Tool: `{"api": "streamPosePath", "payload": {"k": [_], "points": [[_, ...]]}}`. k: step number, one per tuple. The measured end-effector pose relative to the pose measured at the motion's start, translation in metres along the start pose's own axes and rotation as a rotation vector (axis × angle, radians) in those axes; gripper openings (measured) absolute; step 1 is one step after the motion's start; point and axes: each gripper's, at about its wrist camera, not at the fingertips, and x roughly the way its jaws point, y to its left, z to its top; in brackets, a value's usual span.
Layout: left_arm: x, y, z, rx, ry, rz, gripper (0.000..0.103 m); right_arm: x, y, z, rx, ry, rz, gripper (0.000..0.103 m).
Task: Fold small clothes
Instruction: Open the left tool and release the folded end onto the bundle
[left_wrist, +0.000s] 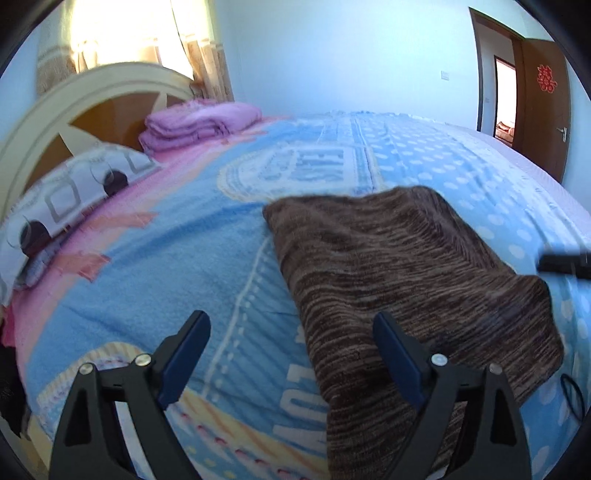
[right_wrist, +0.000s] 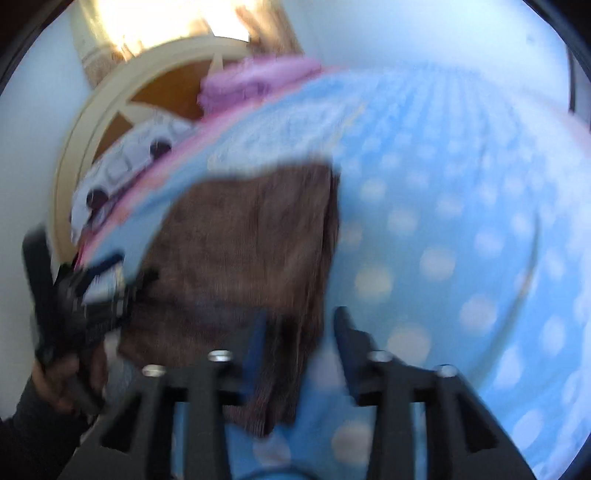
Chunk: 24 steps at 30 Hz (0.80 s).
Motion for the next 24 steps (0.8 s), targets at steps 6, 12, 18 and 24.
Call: {"api": "streamPosePath", "payload": {"k": [6,12,18,24], "points": [[0.015,0.003,0.013,-0.016,-0.01,0.058,0.097,0.056,0.025,0.051,-0.097,0.009,0.126,0.041],[0.054,0.008,0.009,-0.042,0.092,0.056,0.103,0.11,0.01,0.041,-0.123,0.112,-0.001,0.04],[0.034,0.011,0.004,-0.06,0.057,0.045,0.103,0.052,0.023,0.013,-0.143,-0.046,-0.024,0.04],[0.028,0.004,-0.007,-0.014,0.066,0.008,0.103,0.058,0.051,-0.033,-0.255,0.088,-0.042,0.036]]}}
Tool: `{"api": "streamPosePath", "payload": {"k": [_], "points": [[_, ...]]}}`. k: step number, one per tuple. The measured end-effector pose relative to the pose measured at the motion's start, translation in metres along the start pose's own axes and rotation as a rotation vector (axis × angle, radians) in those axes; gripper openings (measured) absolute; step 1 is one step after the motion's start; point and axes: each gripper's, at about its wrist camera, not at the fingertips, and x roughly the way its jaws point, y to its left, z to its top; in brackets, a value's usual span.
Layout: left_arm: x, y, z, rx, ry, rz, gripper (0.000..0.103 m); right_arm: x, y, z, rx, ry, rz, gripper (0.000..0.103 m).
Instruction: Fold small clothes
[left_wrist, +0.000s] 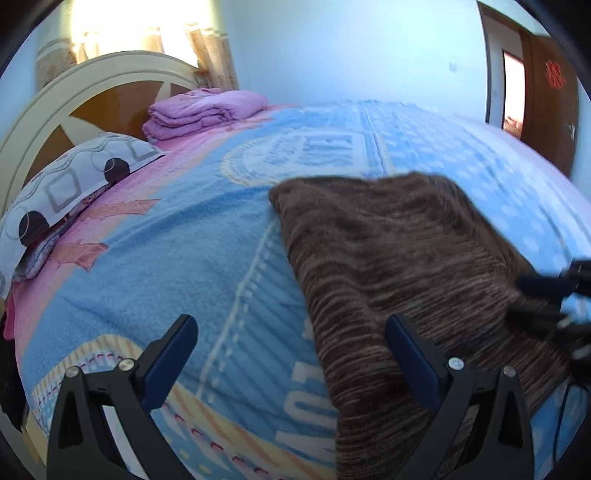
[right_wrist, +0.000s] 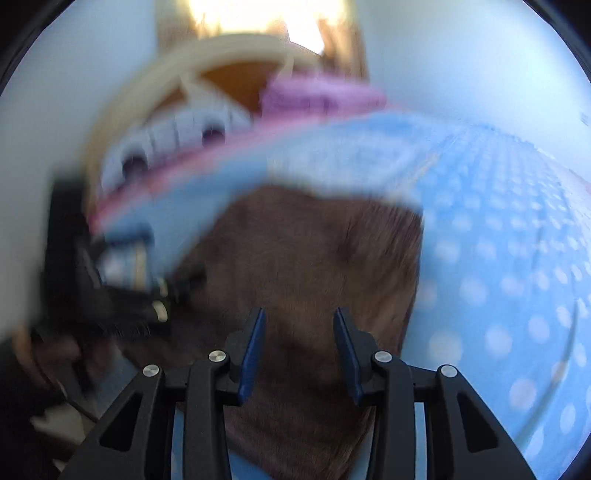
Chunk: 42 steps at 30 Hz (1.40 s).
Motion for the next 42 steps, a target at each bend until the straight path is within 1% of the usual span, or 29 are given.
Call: {"api": "streamPosePath", "payload": {"k": [1,4,7,9,11,14,17,19,21,22,25,42], "points": [[0.0,0.001,0.0,-0.011,0.004,-0.003,0.103,-0.004,-0.004,-0.005,0.024,-0.051,0.014,0.035],[-0.009,0.005,0.0,-0.036,0.03,-0.026,0.103,-0.016,-0.008,-0.007,0.102,-0.045,0.042,0.035],[-0.029,0.008,-0.006,-0.015,0.019,-0.036,0.103,-0.03,-0.017,-0.015,0.18,-0.052,0.065,0.037],[-0.045,0.013,-0.009,-0.023,0.014,-0.039,0.103,-0.041,-0.016,-0.021,0.234,-0.082,0.057,0.037],[-0.065,0.021,-0.011,-0.053,-0.013,-0.065,0.103,-0.067,-0.01,-0.027,0.258,-0.138,0.007,0.037],[-0.093,0.026,-0.012,-0.066,-0.071,-0.076,0.103,-0.098,0.01,-0.026,0.218,-0.208,-0.058,0.039],[-0.113,0.025,-0.008,-0.064,-0.114,-0.088,0.103,-0.132,0.026,-0.019,0.173,-0.289,-0.086,0.043],[-0.123,0.023,-0.004,-0.063,-0.137,-0.105,0.103,-0.154,0.037,-0.015,0.146,-0.35,-0.097,0.052],[-0.13,0.022,-0.002,-0.061,-0.158,-0.113,0.103,-0.165,0.045,-0.014,0.131,-0.39,-0.112,0.058],[-0.133,0.02,0.0,-0.054,-0.17,-0.116,0.103,-0.17,0.045,-0.015,0.129,-0.398,-0.115,0.058],[-0.139,0.019,-0.001,-0.049,-0.177,-0.125,0.103,-0.177,0.048,-0.016,0.128,-0.406,-0.109,0.058],[-0.142,0.02,-0.002,-0.051,-0.181,-0.126,0.103,-0.168,0.05,-0.025,0.148,-0.366,-0.093,0.058]]}}
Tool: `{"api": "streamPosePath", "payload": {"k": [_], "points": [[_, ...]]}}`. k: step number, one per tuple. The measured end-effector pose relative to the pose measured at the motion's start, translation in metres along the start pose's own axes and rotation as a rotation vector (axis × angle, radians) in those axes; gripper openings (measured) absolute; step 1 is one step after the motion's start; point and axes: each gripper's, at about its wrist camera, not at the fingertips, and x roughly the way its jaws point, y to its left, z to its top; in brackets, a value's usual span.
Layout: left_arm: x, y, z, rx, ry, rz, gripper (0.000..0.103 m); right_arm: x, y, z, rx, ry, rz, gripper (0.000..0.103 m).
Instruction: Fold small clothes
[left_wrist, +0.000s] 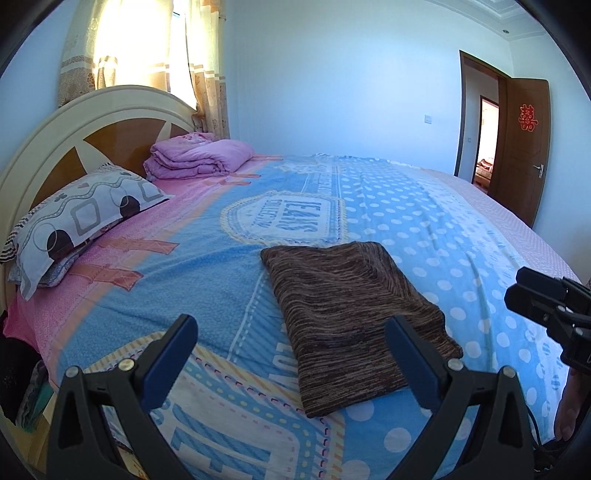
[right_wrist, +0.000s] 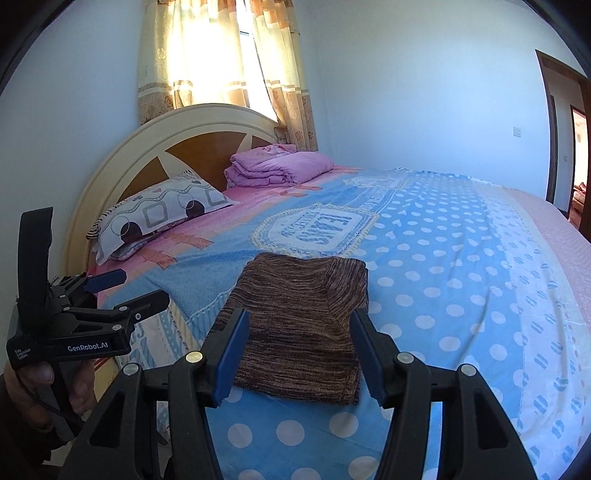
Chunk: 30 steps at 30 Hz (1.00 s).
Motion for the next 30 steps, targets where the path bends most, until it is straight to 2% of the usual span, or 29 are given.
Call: {"api": "streamPosePath", "payload": {"k": [24,30], "points": [[-0.003,0.001,-0.001,0.008,-0.013,0.012,0.103,-0.004,0.006,-0.004,-0.006,-0.005,0.003,0.058],[-0.005,0.002,0.001,0.008,-0.017,0.01,0.103,-0.013,0.008,-0.003,-0.013,-0.045,-0.01,0.058]]}}
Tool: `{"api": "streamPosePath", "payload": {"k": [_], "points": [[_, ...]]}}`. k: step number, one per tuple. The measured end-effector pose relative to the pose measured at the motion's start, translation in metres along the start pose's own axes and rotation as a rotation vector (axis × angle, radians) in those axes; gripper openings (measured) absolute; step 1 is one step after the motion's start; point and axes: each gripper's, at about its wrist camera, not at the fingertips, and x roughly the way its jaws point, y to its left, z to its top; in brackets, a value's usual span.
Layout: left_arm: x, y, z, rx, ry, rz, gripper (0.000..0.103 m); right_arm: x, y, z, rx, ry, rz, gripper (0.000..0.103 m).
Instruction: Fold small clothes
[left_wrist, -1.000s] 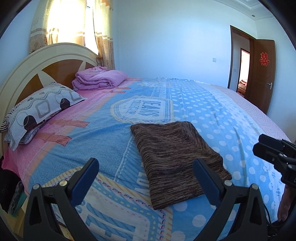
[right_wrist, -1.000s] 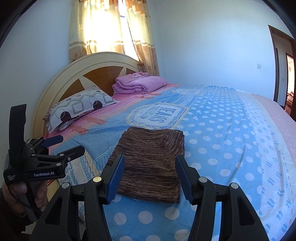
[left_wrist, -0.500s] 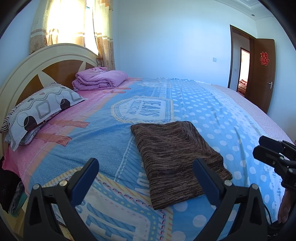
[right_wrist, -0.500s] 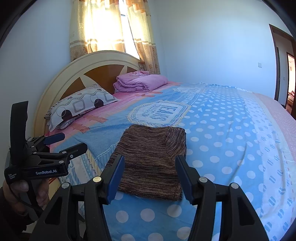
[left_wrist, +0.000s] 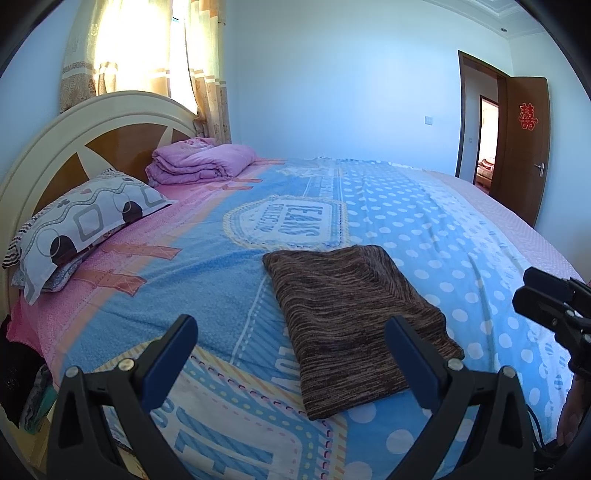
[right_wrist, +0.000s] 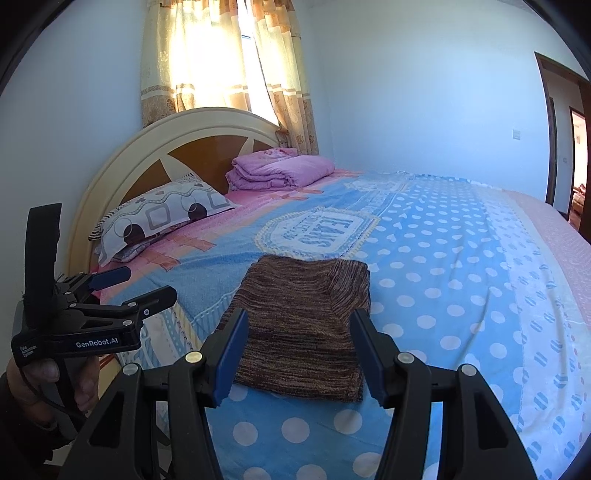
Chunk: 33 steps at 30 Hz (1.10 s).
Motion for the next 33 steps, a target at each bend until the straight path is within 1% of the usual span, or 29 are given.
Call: {"api": "streamPosePath", "payload": {"k": [3,9,15,22,24,29,33], "points": [[0.0,0.001,0.002,-0.003,0.008,-0.011,0.103,-0.005,0.0,0.002,0.003,-0.025,0.003,0.058],[-0.001,0.002,0.005,-0.006,-0.003,0.018,0.103,-0.009,-0.001,0.004,0.002,-0.042,-0.005,0.058],[-0.003,0.012,0.008,-0.025,-0.015,0.039,0.103,-0.01,0.0,0.004,-0.007,-0.044,-0.004,0.058],[-0.005,0.028,0.012,-0.074,-0.027,0.07,0.103,-0.01,0.007,0.003,-0.033,-0.044,0.0,0.059],[-0.005,0.031,0.012,-0.078,-0.028,0.083,0.103,-0.01,0.009,0.003,-0.034,-0.043,0.002,0.059],[-0.003,0.035,0.011,-0.085,-0.024,0.088,0.103,-0.01,0.011,0.002,-0.041,-0.044,0.006,0.059],[-0.003,0.033,0.009,-0.072,-0.031,0.097,0.103,-0.008,0.012,0.001,-0.045,-0.039,0.007,0.059]]}}
